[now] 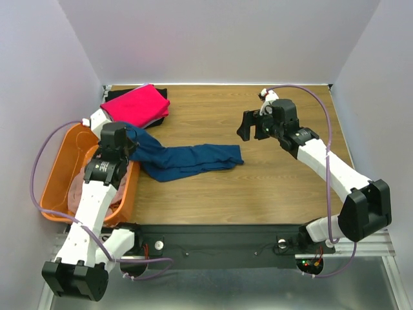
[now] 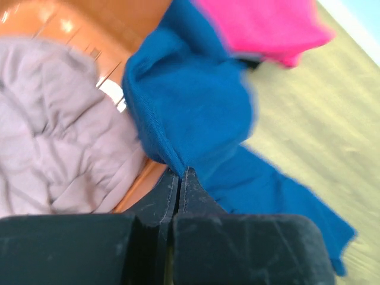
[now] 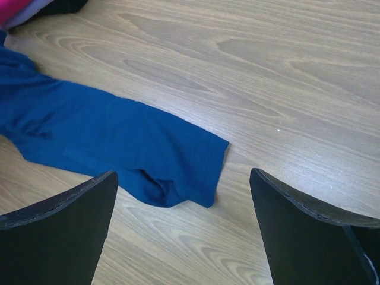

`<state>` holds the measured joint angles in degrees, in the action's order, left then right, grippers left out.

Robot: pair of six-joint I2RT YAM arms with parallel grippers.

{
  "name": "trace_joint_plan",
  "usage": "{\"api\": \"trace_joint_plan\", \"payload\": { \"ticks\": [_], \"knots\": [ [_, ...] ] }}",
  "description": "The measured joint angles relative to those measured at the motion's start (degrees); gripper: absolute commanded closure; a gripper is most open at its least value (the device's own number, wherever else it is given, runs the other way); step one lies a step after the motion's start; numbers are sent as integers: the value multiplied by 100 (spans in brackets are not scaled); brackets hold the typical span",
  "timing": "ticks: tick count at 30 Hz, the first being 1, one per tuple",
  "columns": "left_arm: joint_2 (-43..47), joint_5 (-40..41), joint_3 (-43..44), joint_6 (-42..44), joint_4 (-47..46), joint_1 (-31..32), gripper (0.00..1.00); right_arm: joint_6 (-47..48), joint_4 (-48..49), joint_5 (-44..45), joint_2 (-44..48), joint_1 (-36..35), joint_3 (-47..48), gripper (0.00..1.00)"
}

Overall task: Fold and stack the t-shirts
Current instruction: Move the tshirt to the center of the board

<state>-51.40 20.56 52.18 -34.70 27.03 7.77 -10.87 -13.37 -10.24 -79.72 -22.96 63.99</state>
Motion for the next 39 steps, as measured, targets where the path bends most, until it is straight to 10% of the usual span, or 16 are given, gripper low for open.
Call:
{"api": "trace_joint_plan", "payload": {
  "ticks": [11, 18, 34, 37, 39],
  "knots": [
    [-688, -1285, 1919, 232, -1375, 101, 100, -138, -17, 365, 13, 0, 0, 1],
    [-2146, -1523, 3508, 219, -1958, 1762, 100, -295, -42, 1261, 227, 0, 0, 0],
    [-3152, -1069, 4271, -37, -1884, 3032, 98, -393, -74, 3150, 1176, 175, -66, 0],
    [-2975, -369, 3943, -238, -1613, 2879, 30, -396, -74, 3001, 1093, 199, -160, 0],
    [-2734, 26, 3515, -389, -1427, 2726, 7, -387, -68, 2719, 955, 199, -269, 0]
  ]
}}
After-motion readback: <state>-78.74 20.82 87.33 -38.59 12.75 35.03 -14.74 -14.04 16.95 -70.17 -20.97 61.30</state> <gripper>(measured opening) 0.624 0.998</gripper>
